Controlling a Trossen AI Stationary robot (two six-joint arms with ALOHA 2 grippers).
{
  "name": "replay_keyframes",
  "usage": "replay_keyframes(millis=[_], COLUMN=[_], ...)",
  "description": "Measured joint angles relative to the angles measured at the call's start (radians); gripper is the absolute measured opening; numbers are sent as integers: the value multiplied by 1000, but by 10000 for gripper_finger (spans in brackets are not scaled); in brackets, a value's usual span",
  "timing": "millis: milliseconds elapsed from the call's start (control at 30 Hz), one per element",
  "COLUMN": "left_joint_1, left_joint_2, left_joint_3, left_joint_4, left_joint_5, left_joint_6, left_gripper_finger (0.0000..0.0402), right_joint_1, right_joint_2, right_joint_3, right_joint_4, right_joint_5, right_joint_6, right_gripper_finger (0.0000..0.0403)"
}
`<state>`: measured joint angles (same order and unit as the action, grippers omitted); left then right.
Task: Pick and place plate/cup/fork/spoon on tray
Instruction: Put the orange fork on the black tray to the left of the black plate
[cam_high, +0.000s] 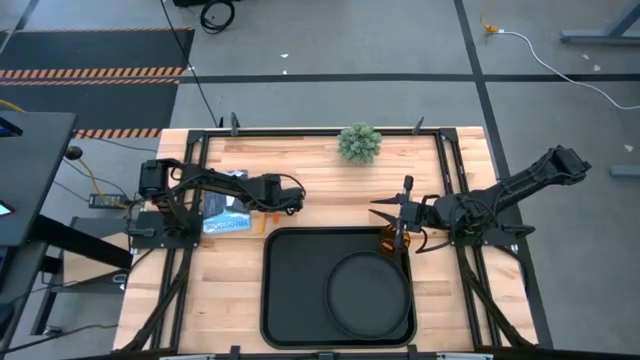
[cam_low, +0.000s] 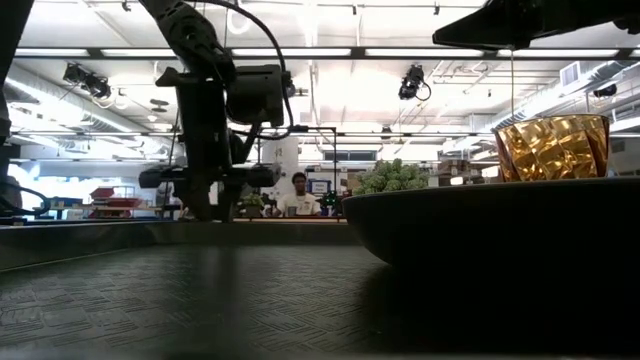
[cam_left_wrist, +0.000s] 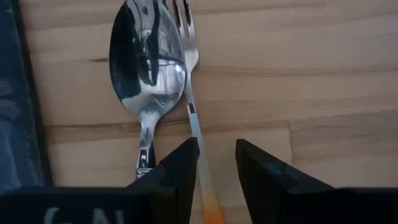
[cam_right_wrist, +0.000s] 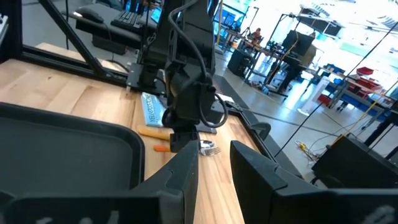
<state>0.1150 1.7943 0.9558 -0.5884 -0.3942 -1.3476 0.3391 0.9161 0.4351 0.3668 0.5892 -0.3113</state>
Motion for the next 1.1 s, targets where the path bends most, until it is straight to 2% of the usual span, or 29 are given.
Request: replay_keyframes(millis=[433,867,967,1100], left_joint_1=[7,17,18,18], left_joint_2=[8,43,51,52], left_joint_3=[60,56,56,56], left_joint_4=[-74,-50,-47,-40], left_joint_5=[31,29,33,54], left_joint_6=[59,87,107,106], left_gripper_finger=[123,122,106,51], right_joint_1=[0,0,0,0], right_joint_2=[0,0,0,0], right_joint_3=[0,0,0,0], right_joint_4=[5,3,6,5], right_joint_5=[-8,-15,-15,-15], right_joint_6=[1,5,4,5], right_gripper_finger=[100,100,100,100])
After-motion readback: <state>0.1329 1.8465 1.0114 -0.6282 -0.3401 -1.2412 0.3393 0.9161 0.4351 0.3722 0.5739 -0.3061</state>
